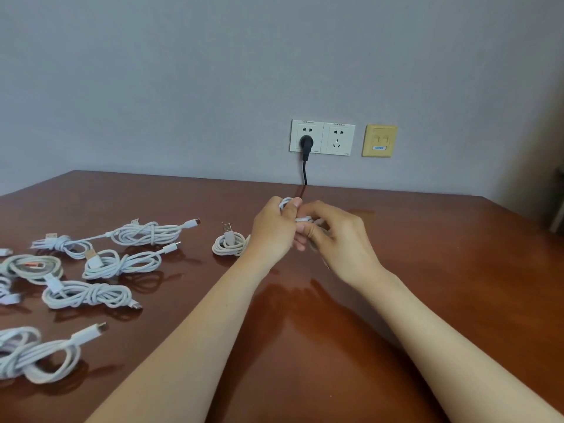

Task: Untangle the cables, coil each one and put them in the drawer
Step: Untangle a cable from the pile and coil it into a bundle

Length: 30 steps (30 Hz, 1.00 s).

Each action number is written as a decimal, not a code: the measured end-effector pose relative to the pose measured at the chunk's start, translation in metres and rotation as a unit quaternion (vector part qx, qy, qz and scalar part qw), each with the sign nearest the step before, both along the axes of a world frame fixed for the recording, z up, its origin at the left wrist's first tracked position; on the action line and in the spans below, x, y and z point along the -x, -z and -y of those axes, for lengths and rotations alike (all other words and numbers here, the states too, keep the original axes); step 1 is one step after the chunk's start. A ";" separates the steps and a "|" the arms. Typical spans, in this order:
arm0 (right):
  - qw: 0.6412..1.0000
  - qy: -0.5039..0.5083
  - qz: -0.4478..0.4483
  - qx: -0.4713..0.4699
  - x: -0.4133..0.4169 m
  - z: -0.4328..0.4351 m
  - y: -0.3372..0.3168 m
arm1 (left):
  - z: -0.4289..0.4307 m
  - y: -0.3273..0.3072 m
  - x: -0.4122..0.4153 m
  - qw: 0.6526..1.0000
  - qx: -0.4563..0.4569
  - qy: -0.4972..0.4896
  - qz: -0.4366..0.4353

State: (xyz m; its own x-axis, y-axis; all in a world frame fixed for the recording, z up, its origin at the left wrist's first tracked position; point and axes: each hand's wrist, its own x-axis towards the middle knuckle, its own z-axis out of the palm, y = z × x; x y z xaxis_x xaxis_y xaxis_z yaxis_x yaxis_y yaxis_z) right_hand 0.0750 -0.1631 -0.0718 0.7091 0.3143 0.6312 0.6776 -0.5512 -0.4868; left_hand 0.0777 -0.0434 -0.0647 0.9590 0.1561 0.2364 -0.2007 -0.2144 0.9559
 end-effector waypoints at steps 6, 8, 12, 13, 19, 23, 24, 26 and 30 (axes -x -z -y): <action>0.997 0.046 -0.048 -0.035 0.001 -0.010 0.000 | 0.000 -0.002 0.006 0.982 0.163 0.084 -0.035; 0.996 0.057 -0.057 -0.048 0.001 -0.006 -0.003 | 0.000 -0.001 0.007 0.981 0.148 0.119 -0.035; 0.993 0.086 0.009 0.074 0.004 -0.003 -0.008 | -0.001 0.002 0.006 0.991 0.099 0.089 -0.011; 0.991 0.094 0.020 0.097 0.004 -0.003 -0.008 | -0.001 0.002 0.006 0.994 0.077 0.072 -0.001; 0.985 0.081 -0.133 -0.077 -0.001 -0.003 -0.008 | -0.002 0.000 0.006 0.995 0.072 0.060 0.016; 0.890 -0.057 -0.395 -0.221 -0.005 0.001 -0.010 | -0.007 -0.001 0.006 0.993 0.082 0.086 -0.010; 0.864 -0.085 -0.435 -0.237 -0.005 0.001 -0.008 | -0.008 0.000 0.006 0.993 0.079 0.091 -0.018; 0.829 -0.114 -0.475 -0.273 -0.005 0.000 -0.006 | -0.008 0.000 0.006 0.993 0.073 0.084 -0.026; 0.794 -0.099 -0.503 -0.327 -0.006 -0.008 -0.004 | -0.005 0.000 0.006 0.998 0.036 0.041 -0.026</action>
State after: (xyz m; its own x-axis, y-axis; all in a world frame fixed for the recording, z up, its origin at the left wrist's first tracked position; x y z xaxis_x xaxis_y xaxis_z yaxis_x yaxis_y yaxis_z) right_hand 0.0807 -0.1548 -0.0678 0.9352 0.3215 -0.1485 -0.1930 0.1111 -0.9749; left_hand 0.0719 -0.0381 -0.0651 0.9801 0.0905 0.1767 -0.1644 -0.1290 0.9779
